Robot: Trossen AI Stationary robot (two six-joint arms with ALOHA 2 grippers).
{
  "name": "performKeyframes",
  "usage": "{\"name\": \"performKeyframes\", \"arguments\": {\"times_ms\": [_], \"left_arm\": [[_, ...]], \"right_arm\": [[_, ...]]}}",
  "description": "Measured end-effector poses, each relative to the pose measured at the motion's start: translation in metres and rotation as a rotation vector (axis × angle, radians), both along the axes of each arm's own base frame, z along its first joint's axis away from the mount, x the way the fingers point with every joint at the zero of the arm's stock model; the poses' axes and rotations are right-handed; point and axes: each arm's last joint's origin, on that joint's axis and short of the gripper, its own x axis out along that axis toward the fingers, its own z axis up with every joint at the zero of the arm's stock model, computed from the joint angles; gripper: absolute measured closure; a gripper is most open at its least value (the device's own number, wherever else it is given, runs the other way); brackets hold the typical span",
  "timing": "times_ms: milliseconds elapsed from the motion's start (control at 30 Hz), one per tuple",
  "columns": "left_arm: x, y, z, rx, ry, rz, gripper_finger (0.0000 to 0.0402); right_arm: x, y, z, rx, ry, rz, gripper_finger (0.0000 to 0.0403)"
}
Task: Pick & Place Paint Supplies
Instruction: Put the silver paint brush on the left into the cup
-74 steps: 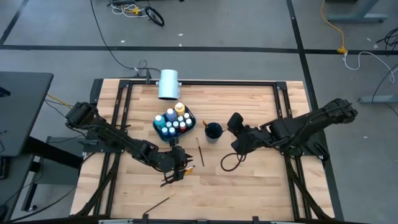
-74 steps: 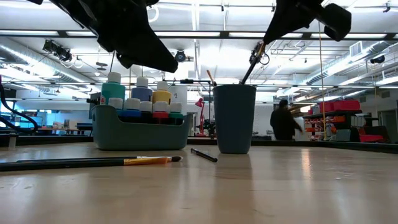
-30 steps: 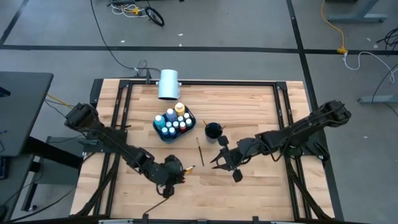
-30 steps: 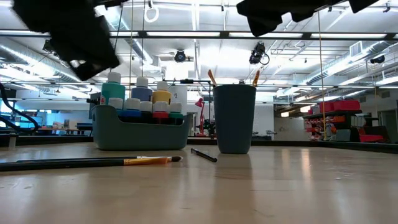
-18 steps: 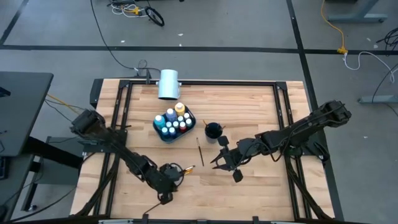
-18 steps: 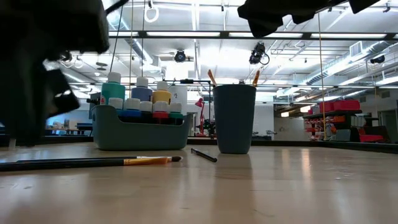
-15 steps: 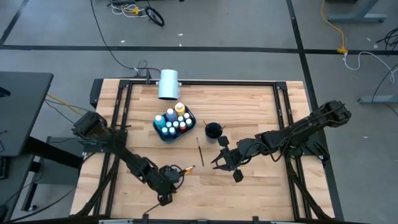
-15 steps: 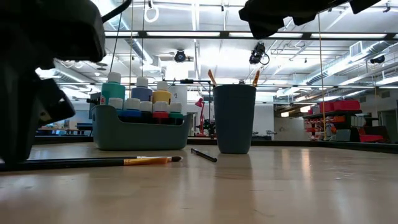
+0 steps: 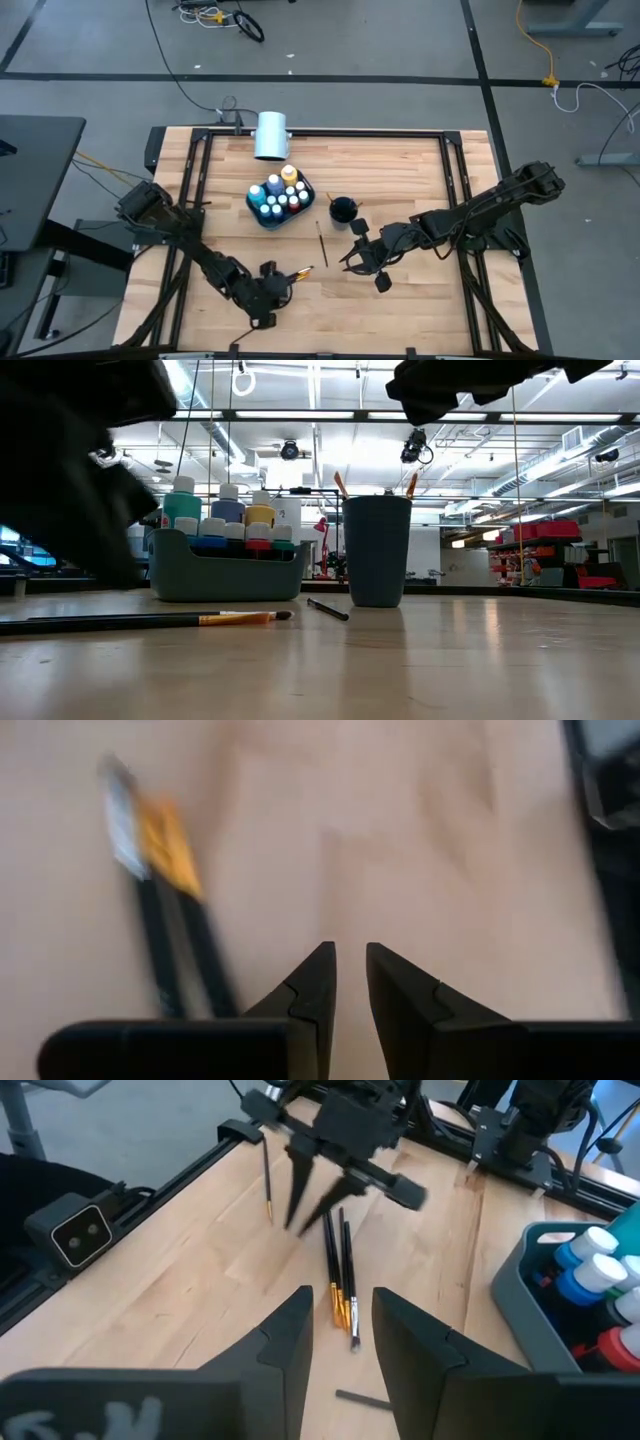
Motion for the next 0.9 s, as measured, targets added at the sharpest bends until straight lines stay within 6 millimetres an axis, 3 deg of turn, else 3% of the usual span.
{"name": "performKeyframes", "arguments": {"times_ms": [300, 567, 900], "left_arm": [[0.022, 0.035, 0.004, 0.291, -0.135, 0.194, 0.0336], [0.049, 0.071, 0.009, 0.158, -0.160, 0.261, 0.0336], [0.058, 0.078, 0.013, 0.103, -0.192, 0.182, 0.0336]], "right_arm": [[0.000, 0.000, 0.001, 0.002, -0.007, -0.001, 0.0294], [0.000, 0.000, 0.001, -0.017, -0.013, 0.009, 0.0294], [0.000, 0.000, 0.001, -0.019, -0.014, 0.009, 0.0294]]}}
